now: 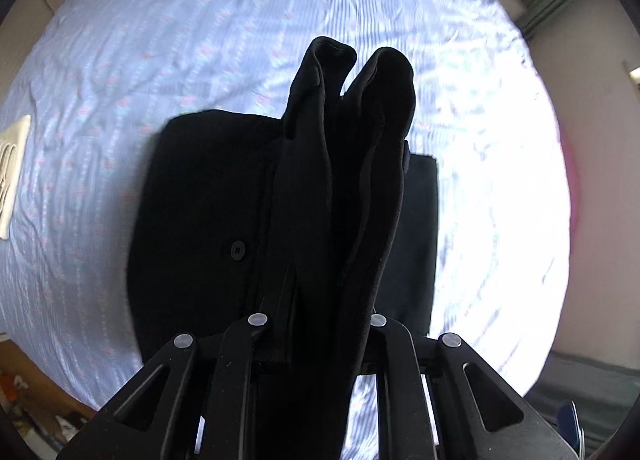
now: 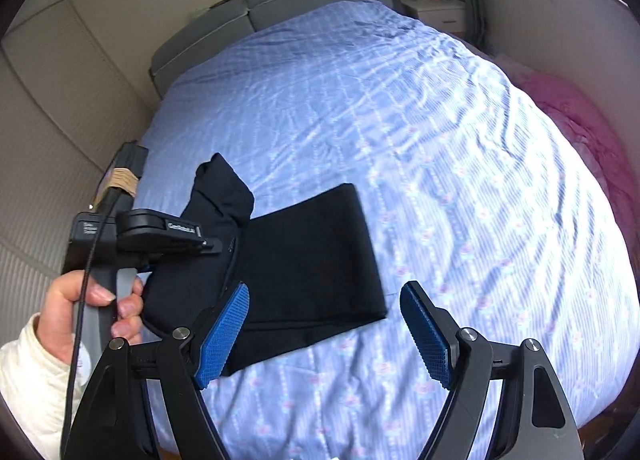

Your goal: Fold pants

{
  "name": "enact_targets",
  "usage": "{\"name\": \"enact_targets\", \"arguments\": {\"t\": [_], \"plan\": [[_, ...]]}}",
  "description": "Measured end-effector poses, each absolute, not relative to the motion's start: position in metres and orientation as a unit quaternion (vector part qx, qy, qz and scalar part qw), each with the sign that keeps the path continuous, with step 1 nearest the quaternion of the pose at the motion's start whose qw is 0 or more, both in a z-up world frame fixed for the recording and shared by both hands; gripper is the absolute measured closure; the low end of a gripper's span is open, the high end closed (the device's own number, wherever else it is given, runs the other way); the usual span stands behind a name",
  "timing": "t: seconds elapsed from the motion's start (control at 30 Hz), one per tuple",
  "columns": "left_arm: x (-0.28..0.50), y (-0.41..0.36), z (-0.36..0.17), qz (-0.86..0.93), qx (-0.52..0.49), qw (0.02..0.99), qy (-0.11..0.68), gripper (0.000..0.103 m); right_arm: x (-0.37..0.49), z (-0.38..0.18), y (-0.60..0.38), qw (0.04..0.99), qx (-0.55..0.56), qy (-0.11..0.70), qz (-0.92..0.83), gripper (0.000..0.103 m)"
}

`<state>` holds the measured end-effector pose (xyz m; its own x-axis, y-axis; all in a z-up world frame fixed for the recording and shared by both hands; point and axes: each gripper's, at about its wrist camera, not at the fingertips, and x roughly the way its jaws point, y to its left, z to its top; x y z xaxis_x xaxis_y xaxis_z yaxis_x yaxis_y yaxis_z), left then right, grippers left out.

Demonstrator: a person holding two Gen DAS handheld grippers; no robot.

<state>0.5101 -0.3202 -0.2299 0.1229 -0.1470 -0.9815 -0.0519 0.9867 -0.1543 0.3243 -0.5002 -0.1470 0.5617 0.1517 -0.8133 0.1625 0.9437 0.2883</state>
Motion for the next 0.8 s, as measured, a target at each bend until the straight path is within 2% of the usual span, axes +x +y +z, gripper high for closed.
{"name": "enact_targets", "arguments": {"t": [0.17, 0.3, 0.33, 0.4, 0.43, 0.5, 0.67, 0.7, 0.8], "plan": [[0.533, -0.363, -0.277, -0.02, -0.043, 0.728, 0.684, 0.082, 0.333, -0.172, -0.537, 0.856, 0.175, 0.485, -0.023, 0.023], [0.538, -0.395, -0.304, -0.059, -0.017, 0.701, 0.711, 0.056, 0.34, -0.192, -0.551, 0.842, 0.179, 0.508, -0.033, 0.024], [0.538, -0.399, -0.305, -0.065, -0.014, 0.699, 0.712, 0.053, 0.338, -0.196, -0.555, 0.84, 0.179, 0.511, -0.035, 0.024], [0.536, -0.401, -0.298, -0.078, -0.013, 0.705, 0.705, 0.041, 0.342, -0.206, -0.561, 0.835, 0.181, 0.519, -0.037, 0.024], [0.534, -0.399, -0.289, -0.086, -0.018, 0.713, 0.696, 0.039, 0.342, -0.209, -0.564, 0.832, 0.182, 0.522, -0.037, 0.024], [0.528, -0.391, -0.271, -0.109, -0.021, 0.732, 0.672, 0.029, 0.343, -0.214, -0.567, 0.829, 0.183, 0.527, -0.034, 0.024], [0.507, -0.341, -0.256, -0.085, 0.033, 0.772, 0.629, 0.028, 0.358, -0.229, -0.561, 0.827, 0.182, 0.533, 0.008, 0.024], [0.502, -0.333, -0.258, -0.08, 0.04, 0.773, 0.628, 0.028, 0.363, -0.234, -0.557, 0.825, 0.182, 0.535, 0.02, 0.027], [0.49, -0.305, -0.273, -0.052, 0.049, 0.763, 0.643, 0.028, 0.383, -0.252, -0.538, 0.817, 0.173, 0.546, 0.067, 0.045]]}}
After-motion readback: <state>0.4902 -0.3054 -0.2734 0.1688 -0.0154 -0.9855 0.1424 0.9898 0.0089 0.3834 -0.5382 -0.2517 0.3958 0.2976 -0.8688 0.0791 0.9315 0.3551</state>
